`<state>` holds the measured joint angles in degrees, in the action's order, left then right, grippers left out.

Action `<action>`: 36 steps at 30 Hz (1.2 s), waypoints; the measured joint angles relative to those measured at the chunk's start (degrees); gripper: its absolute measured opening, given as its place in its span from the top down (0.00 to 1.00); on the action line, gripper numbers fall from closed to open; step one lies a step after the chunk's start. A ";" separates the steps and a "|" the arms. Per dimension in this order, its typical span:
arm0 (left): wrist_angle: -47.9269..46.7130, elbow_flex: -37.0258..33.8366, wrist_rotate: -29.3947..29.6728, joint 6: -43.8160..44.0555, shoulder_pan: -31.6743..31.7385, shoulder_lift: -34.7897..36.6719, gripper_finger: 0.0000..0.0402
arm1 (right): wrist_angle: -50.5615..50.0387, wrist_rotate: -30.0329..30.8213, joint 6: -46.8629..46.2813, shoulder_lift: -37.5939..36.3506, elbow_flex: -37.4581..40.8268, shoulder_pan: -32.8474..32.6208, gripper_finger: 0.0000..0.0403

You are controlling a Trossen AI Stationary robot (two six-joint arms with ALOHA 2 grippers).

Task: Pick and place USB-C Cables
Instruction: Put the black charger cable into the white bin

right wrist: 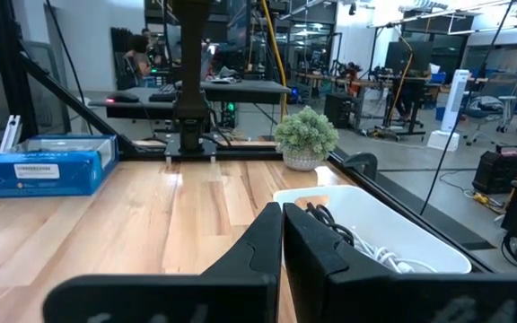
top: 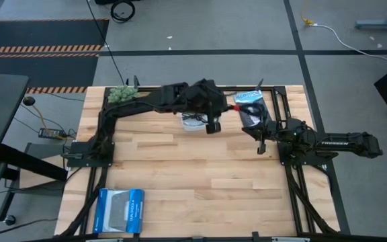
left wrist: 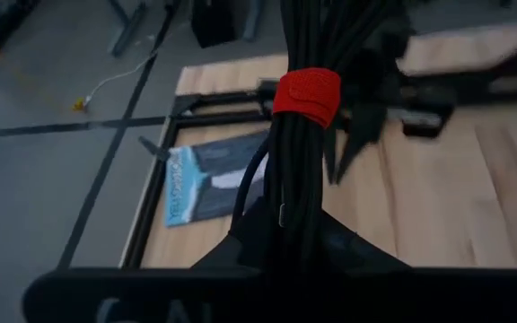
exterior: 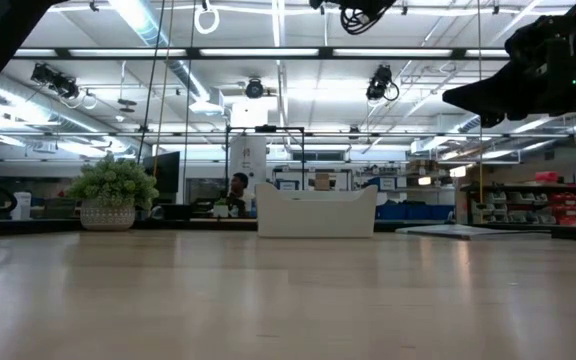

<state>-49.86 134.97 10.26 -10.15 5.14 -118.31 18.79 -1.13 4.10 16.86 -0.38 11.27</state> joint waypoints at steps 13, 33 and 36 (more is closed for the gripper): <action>-8.29 -0.51 0.01 8.91 7.14 0.62 0.90 | 0.00 -0.01 -0.02 0.00 0.01 0.02 0.95; -18.46 -7.85 -5.83 14.14 11.77 -2.11 0.90 | 0.00 0.00 -0.02 0.00 0.02 0.00 0.95; -18.54 -11.22 -5.91 14.44 12.00 -2.11 0.90 | 0.00 -0.01 0.00 0.00 0.01 0.01 0.95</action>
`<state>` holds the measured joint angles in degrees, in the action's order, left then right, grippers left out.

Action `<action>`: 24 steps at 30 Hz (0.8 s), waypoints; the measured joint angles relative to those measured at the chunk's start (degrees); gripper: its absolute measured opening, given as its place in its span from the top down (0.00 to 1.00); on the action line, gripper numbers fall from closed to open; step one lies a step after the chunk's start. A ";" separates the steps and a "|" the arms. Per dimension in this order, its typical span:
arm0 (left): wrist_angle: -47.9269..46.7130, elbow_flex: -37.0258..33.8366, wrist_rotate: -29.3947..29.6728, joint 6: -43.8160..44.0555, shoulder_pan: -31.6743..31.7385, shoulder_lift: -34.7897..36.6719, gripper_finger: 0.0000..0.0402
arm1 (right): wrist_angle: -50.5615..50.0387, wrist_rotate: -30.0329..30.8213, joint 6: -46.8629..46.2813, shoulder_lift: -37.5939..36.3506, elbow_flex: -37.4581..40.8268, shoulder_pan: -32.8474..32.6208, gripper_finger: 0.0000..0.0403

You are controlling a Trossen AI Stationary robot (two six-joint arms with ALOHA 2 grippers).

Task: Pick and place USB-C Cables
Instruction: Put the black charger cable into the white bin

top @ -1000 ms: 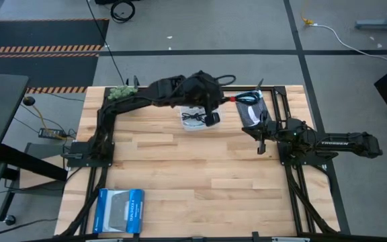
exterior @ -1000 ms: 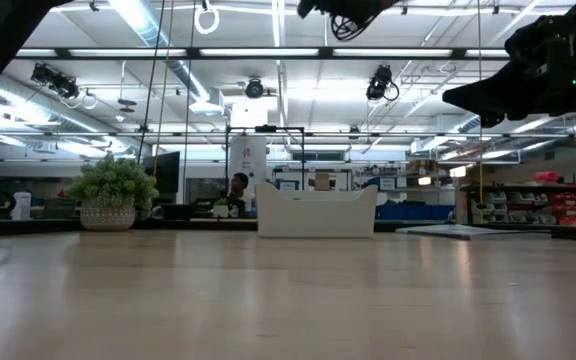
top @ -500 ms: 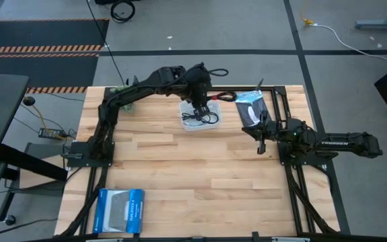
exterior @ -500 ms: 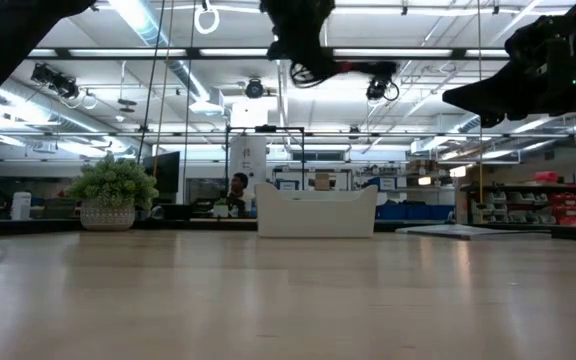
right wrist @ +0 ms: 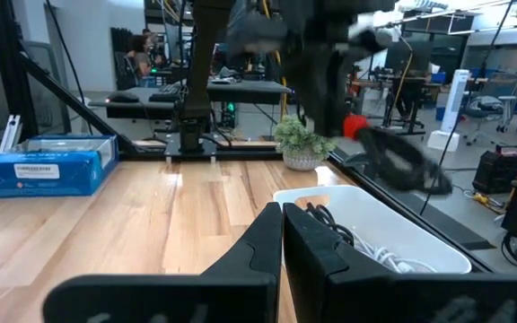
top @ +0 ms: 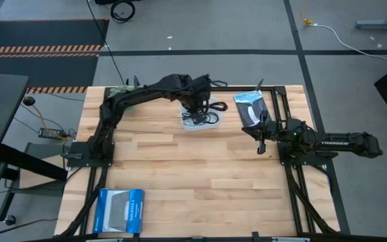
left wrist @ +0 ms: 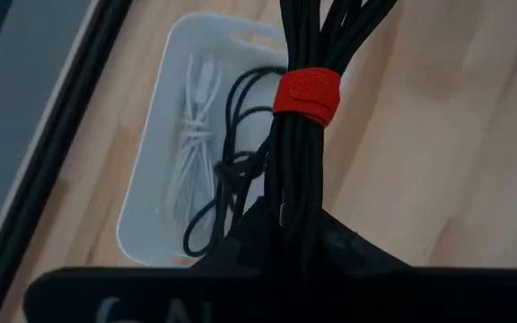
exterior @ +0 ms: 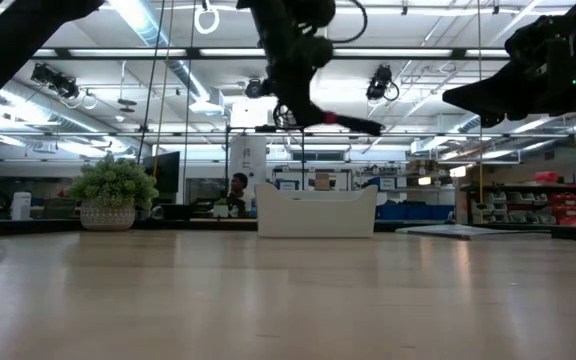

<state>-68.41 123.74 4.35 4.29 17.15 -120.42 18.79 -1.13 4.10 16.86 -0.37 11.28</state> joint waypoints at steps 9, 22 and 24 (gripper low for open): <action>2.38 -10.94 0.05 1.97 0.15 0.00 0.90 | 0.00 -0.01 -0.02 0.00 -0.01 -0.01 0.95; 11.50 -20.26 1.09 8.38 1.07 0.00 0.90 | 0.00 0.01 -0.02 0.00 0.01 -0.01 0.95; 12.34 -20.46 1.60 8.61 1.07 0.00 0.90 | -0.01 -0.01 0.00 0.00 -0.01 -0.01 0.95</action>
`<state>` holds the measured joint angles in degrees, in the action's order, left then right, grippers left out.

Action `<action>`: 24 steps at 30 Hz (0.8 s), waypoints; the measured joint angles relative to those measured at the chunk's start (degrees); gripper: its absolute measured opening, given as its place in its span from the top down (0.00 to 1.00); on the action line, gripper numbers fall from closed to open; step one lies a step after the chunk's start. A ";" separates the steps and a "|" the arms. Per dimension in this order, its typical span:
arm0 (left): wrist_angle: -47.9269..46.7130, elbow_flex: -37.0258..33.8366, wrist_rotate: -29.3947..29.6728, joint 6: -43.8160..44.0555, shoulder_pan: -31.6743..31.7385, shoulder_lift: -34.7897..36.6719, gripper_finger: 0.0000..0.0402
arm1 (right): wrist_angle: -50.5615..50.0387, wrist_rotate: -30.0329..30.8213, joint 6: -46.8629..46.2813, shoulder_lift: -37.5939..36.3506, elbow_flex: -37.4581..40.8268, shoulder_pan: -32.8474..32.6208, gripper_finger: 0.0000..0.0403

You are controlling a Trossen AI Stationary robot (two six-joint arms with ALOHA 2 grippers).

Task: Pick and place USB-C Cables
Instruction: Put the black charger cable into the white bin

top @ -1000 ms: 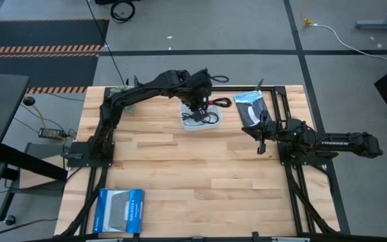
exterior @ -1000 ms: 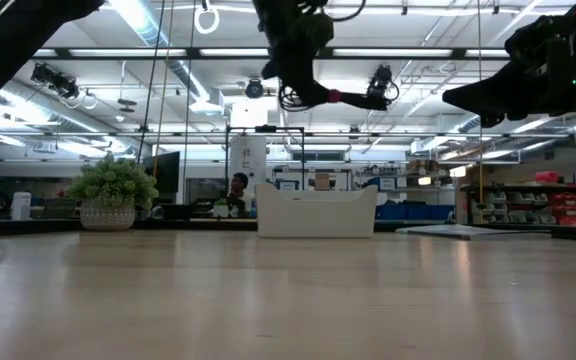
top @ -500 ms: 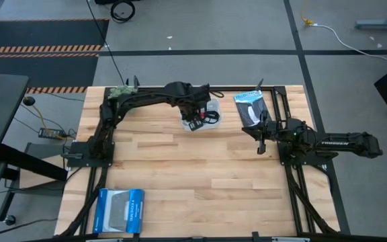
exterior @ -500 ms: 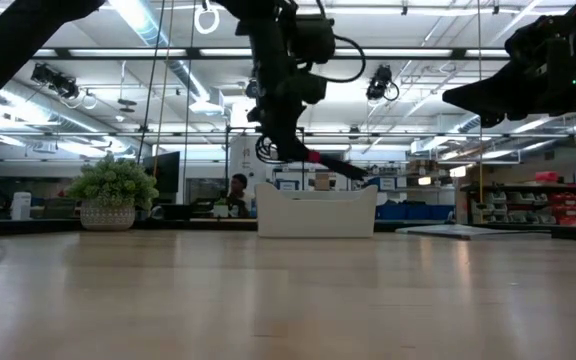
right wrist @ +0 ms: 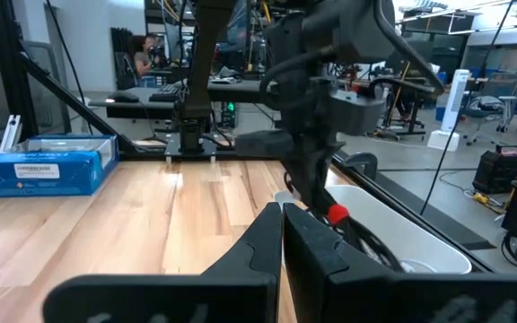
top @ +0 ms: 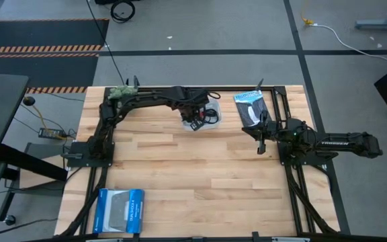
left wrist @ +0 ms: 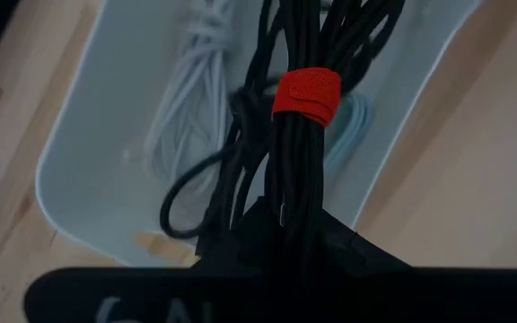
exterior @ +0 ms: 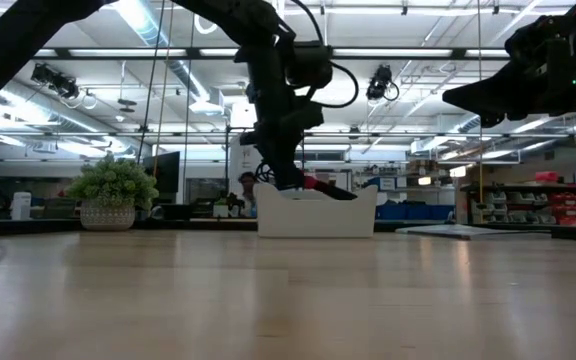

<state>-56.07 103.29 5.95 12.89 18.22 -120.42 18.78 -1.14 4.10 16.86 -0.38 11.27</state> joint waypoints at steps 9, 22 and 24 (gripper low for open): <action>4.90 -0.59 1.93 -1.86 0.00 0.02 0.90 | -0.02 0.00 -0.02 0.00 0.02 -0.01 0.95; 5.65 -0.62 1.88 0.02 0.24 -2.47 0.90 | -0.02 0.03 -0.01 0.02 0.00 0.02 0.95; 6.04 -0.57 2.00 0.29 0.22 -2.80 0.90 | 0.01 0.00 -0.01 0.00 0.00 0.00 0.95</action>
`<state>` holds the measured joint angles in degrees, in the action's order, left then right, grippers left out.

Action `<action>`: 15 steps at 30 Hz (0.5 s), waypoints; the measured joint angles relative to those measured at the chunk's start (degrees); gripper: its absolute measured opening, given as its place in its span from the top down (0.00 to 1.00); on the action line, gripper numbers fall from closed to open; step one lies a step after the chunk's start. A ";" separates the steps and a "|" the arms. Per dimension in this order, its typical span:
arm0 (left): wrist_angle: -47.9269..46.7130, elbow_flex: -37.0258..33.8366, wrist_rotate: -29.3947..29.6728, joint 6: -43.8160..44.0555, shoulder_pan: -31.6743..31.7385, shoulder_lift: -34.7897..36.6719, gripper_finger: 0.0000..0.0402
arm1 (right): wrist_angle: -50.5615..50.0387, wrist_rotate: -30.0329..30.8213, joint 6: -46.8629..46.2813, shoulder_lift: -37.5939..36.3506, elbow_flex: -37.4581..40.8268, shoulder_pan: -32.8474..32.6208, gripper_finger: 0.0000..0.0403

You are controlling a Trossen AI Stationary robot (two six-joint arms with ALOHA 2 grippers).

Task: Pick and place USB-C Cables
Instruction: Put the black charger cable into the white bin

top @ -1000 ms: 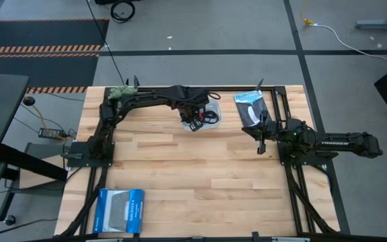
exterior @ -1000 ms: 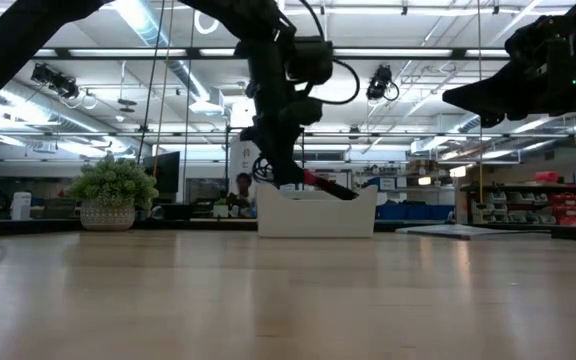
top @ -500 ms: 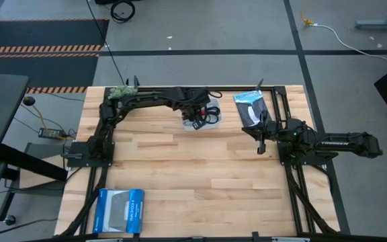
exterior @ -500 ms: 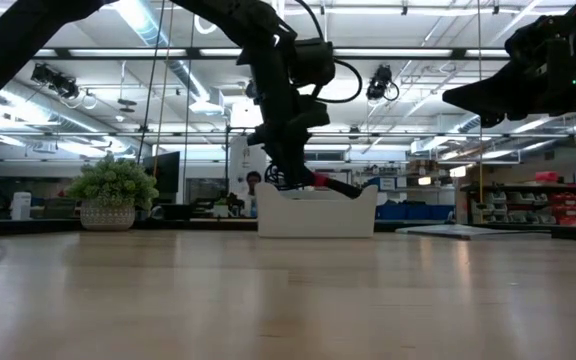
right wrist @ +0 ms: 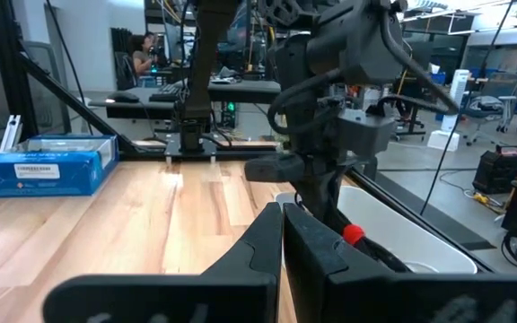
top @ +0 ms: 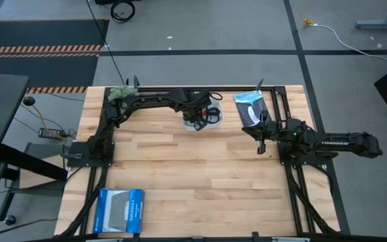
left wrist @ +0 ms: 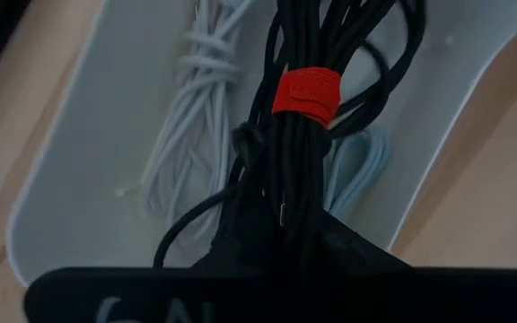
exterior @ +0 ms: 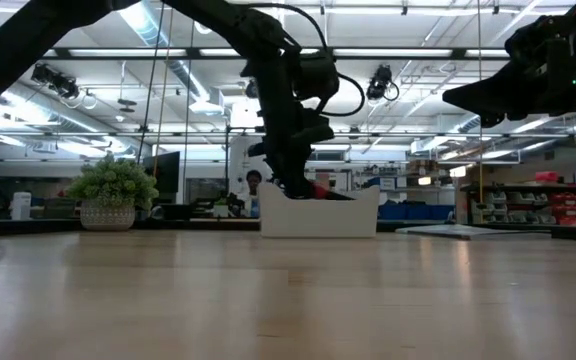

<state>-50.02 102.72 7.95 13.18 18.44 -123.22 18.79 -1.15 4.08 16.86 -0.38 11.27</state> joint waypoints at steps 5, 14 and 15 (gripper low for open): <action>-0.89 0.00 -0.05 1.24 -0.33 -0.63 0.90 | -0.02 0.02 0.00 0.02 0.02 0.00 0.95; -1.00 0.02 -0.30 1.69 -0.99 -2.50 0.90 | -0.02 0.02 -0.01 0.00 0.02 0.02 0.95; -0.83 0.05 -0.27 1.73 -1.03 -2.86 0.90 | -0.02 0.00 0.01 0.00 0.02 0.00 0.95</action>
<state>-50.86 102.76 7.68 14.91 17.41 -126.09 18.76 -1.15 4.10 16.86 -0.36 11.27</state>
